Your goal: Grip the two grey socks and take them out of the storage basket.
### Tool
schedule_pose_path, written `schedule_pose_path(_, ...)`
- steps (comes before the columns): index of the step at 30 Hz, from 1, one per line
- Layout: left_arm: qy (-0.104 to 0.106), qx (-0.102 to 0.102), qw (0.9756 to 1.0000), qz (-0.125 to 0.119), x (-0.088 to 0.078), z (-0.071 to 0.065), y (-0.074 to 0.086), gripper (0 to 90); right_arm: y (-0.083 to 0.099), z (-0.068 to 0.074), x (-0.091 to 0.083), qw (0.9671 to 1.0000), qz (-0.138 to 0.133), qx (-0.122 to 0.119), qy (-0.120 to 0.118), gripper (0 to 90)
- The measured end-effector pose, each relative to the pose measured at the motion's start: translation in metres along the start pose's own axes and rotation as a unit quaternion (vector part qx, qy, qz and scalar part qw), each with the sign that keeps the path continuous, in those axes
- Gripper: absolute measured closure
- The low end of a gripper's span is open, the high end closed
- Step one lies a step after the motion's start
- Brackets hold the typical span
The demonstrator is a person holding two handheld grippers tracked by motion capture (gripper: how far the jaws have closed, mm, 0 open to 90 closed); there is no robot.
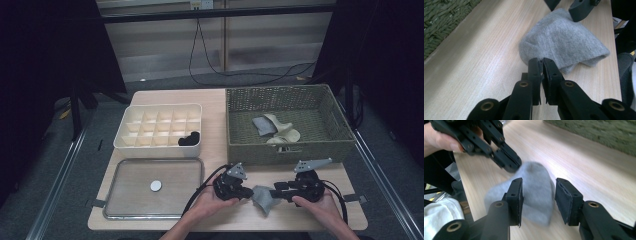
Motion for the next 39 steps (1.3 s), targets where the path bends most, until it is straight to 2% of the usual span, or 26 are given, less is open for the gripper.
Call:
schedule_pose_path(3, 0.003, 0.001, 1.0, -0.003, -0.002, 0.0, -0.001, 85.3, 0.003, -0.003, 0.001, 0.9999, 0.007, 0.007, 0.001, 59.6)
schedule_pose_path(7, 0.004, -0.004, 0.9999, -0.009, -0.006, -0.001, -0.003, 83.1, 0.005, -0.003, 0.012, 0.9995, 0.032, -0.001, 0.001, 64.9)
schedule_pose_path(11, 0.011, -0.007, 0.9995, -0.029, -0.012, -0.007, -0.007, 78.4, 0.001, -0.002, 0.018, 0.9994, 0.034, -0.007, 0.002, 81.2)
schedule_pose_path(12, 0.011, 0.0, 0.9995, -0.031, -0.014, -0.008, -0.008, 76.7, -0.001, -0.002, 0.019, 0.9995, 0.032, -0.007, -0.001, 85.2)
schedule_pose_path(13, 0.012, -0.001, 0.9994, -0.032, -0.016, -0.009, -0.009, 76.4, -0.003, -0.001, 0.019, 0.9995, 0.03, -0.009, 0.0, 86.5)
schedule_pose_path(19, 0.028, 0.004, 0.9983, -0.051, -0.021, -0.019, -0.012, 73.8, -0.017, 0.004, 0.019, 0.9998, 0.009, -0.016, 0.0, 87.9)
schedule_pose_path(20, 0.026, 0.011, 0.9986, -0.044, -0.023, -0.019, -0.012, 74.0, -0.019, 0.004, 0.019, 0.9999, 0.007, -0.015, 0.0, 88.0)
schedule_pose_path(23, 0.034, 0.015, 0.9983, -0.046, -0.023, -0.02, -0.012, 75.7, -0.026, 0.003, 0.016, 0.9999, -0.007, -0.012, 0.004, 88.1)
schedule_pose_path(27, 0.046, 0.009, 0.9977, -0.05, -0.02, -0.023, -0.011, 78.2, -0.034, 0.003, 0.014, 0.9996, -0.023, -0.014, 0.006, 88.2)
schedule_pose_path(29, 0.043, 0.014, 0.9981, -0.042, -0.018, -0.023, -0.009, 78.5, -0.035, 0.005, 0.013, 0.9996, -0.026, -0.013, 0.004, 88.2)
schedule_pose_path(32, 0.038, 0.009, 0.9988, -0.031, -0.014, -0.02, -0.006, 78.9, -0.038, 0.009, 0.013, 0.9994, -0.031, -0.018, 0.003, 88.2)
schedule_pose_path(33, 0.037, 0.014, 0.9989, -0.025, -0.013, -0.018, -0.004, 78.9, -0.039, 0.01, 0.013, 0.9992, -0.035, -0.02, 0.0, 88.3)
schedule_pose_path(34, 0.036, 0.002, 0.9988, -0.032, -0.011, -0.018, -0.004, 78.8, -0.04, 0.012, 0.013, 0.9991, -0.037, -0.021, 0.0, 88.3)
schedule_pose_path(36, 0.03, 0.009, 0.9993, -0.018, -0.011, -0.015, -0.002, 78.8, -0.042, 0.016, 0.012, 0.9987, -0.044, -0.025, -0.005, 88.3)
schedule_pose_path(38, 0.027, 0.002, 0.9992, -0.029, -0.009, -0.014, -0.003, 78.4, -0.045, 0.021, 0.011, 0.9983, -0.05, -0.029, -0.009, 88.3)
schedule_pose_path(39, 0.024, 0.001, 0.9995, -0.02, -0.01, -0.012, -0.002, 78.3, -0.046, 0.023, 0.011, 0.9982, -0.051, -0.029, -0.01, 88.3)
Point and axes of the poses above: each handheld gripper's, and its own axes: x roughly forward along the jaws, y roughly out of its underside, z roughly to its left, the point moved 6 cm from there along x, roughly forward along the jaws, and after that the axes turned 3 degrees about z, right-handed, at the moved point
